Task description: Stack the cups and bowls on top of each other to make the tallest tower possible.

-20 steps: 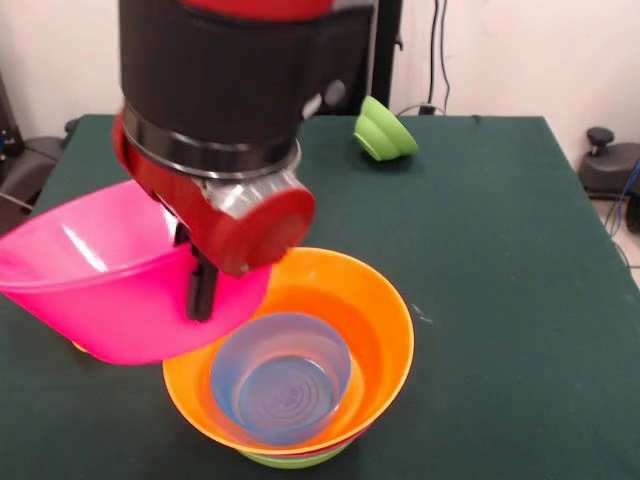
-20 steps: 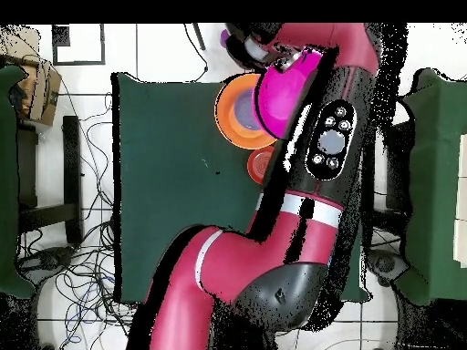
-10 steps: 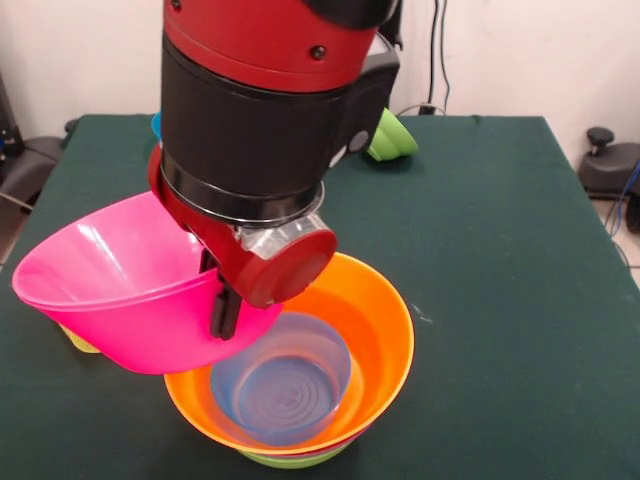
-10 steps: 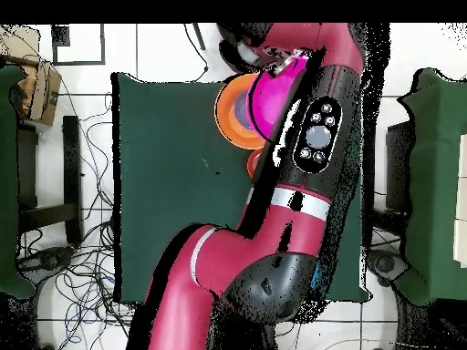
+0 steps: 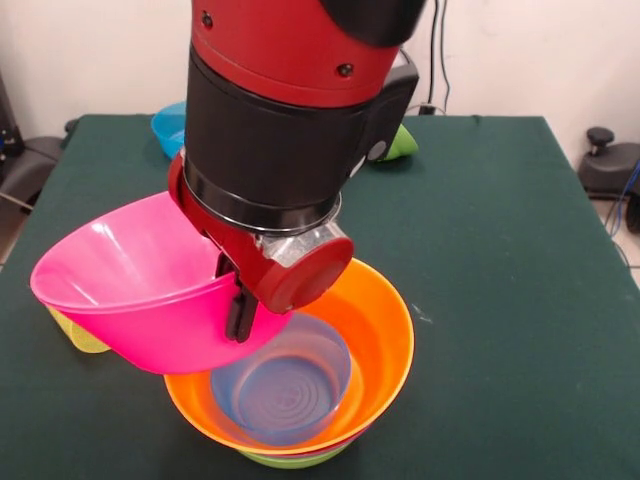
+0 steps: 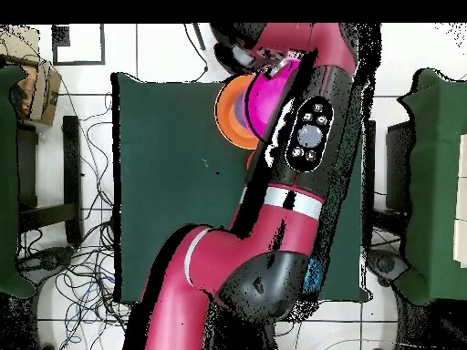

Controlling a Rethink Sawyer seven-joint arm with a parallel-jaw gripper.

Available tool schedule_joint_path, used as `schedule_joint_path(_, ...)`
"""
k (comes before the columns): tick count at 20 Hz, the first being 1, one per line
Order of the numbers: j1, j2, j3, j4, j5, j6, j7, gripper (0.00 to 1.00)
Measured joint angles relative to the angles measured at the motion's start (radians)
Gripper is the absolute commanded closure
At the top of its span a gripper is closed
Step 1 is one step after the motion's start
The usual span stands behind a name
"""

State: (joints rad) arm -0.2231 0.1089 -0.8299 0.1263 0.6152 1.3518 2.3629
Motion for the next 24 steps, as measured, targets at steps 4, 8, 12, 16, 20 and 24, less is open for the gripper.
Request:
schedule_joint_path(4,0.001,0.000,-0.005,0.009,0.000,-0.007,0.000,1.00)
schedule_joint_path(8,0.001,0.000,-0.012,0.014,0.000,-0.007,0.000,1.00)
schedule_joint_path(12,0.001,0.000,-0.015,0.023,-0.002,-0.010,0.000,1.00)
schedule_joint_path(16,0.001,0.000,-0.015,0.033,-0.004,-0.018,0.000,1.00)
schedule_joint_path(20,0.003,-0.001,-0.015,0.050,-0.007,-0.030,0.000,1.00)
schedule_joint_path(24,0.007,-0.002,-0.015,0.070,-0.010,-0.041,0.000,1.00)
